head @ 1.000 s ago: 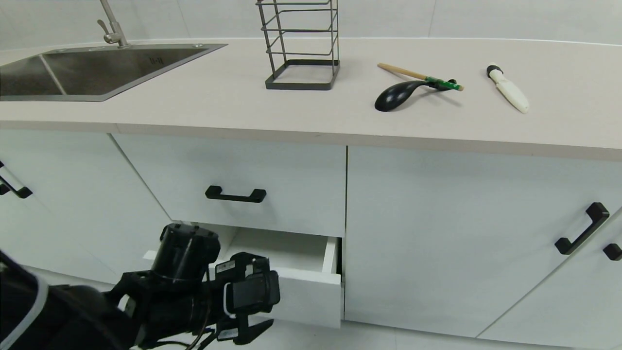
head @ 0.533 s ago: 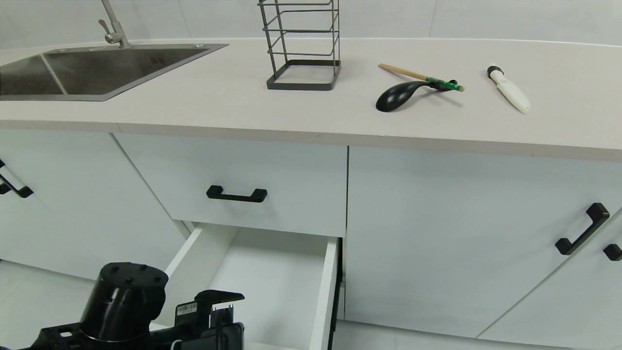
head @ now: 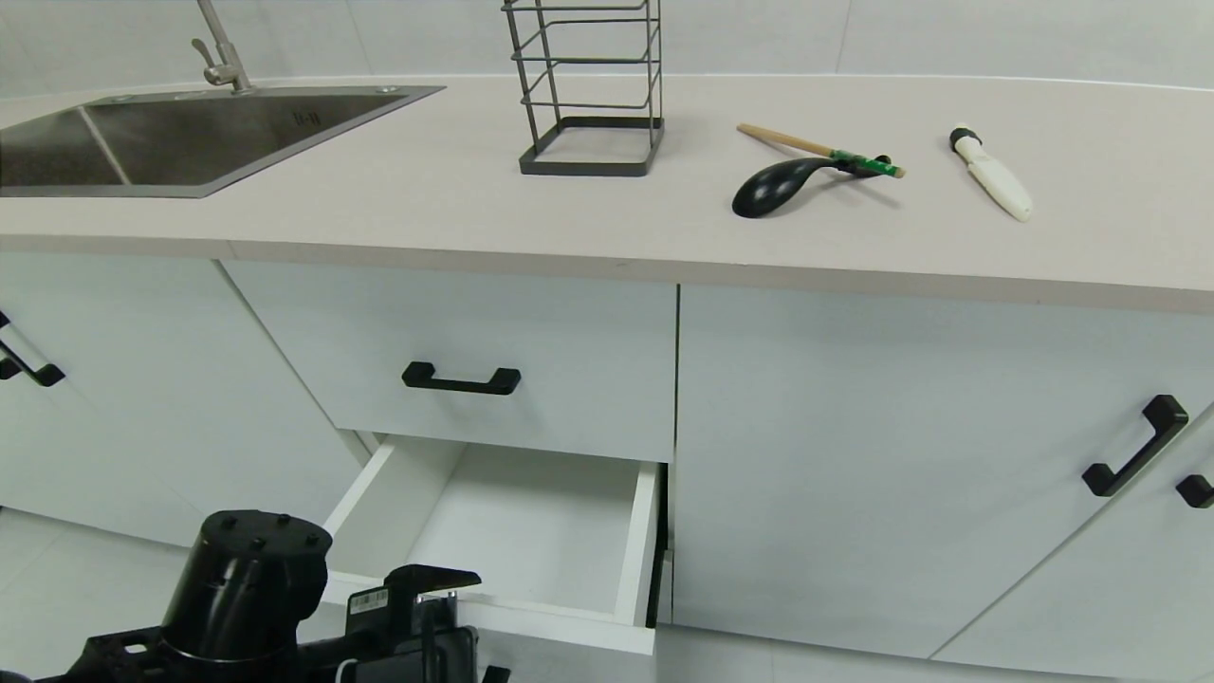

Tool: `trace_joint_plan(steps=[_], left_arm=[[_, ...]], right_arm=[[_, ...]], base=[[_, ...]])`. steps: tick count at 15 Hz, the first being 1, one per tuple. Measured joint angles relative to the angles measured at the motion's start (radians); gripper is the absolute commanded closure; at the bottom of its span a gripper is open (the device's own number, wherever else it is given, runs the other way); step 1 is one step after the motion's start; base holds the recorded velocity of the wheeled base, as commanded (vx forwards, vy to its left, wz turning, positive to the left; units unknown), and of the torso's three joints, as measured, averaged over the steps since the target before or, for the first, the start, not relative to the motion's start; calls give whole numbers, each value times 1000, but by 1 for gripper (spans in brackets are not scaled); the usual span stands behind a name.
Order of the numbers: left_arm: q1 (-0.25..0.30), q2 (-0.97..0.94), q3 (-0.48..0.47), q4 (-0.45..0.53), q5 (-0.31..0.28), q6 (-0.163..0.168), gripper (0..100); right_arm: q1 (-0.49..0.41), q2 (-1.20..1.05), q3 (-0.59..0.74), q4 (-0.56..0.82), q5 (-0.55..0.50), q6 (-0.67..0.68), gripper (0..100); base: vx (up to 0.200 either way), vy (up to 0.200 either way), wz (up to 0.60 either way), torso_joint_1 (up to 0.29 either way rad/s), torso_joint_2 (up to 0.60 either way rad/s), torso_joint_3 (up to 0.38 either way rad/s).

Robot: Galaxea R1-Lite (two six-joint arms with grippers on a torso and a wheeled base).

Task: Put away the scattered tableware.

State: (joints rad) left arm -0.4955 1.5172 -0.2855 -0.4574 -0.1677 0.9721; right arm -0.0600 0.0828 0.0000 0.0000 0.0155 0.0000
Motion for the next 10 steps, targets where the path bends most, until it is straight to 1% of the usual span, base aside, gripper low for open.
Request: trace_joint_plan(steps=[2, 6, 10], left_arm=[[0, 1, 3, 17, -8, 1, 0], [-2, 4, 9, 21, -20, 2, 0], [-4, -21, 44, 25, -37, 2, 0]], right_arm=[[0, 0, 0, 0, 0, 0, 100], [0, 0, 0, 0, 0, 0, 100], [0, 0, 0, 0, 0, 1, 100]], base=[[0, 0, 0, 0, 0, 0], [0, 0, 0, 0, 0, 0], [0, 0, 0, 0, 0, 0]])
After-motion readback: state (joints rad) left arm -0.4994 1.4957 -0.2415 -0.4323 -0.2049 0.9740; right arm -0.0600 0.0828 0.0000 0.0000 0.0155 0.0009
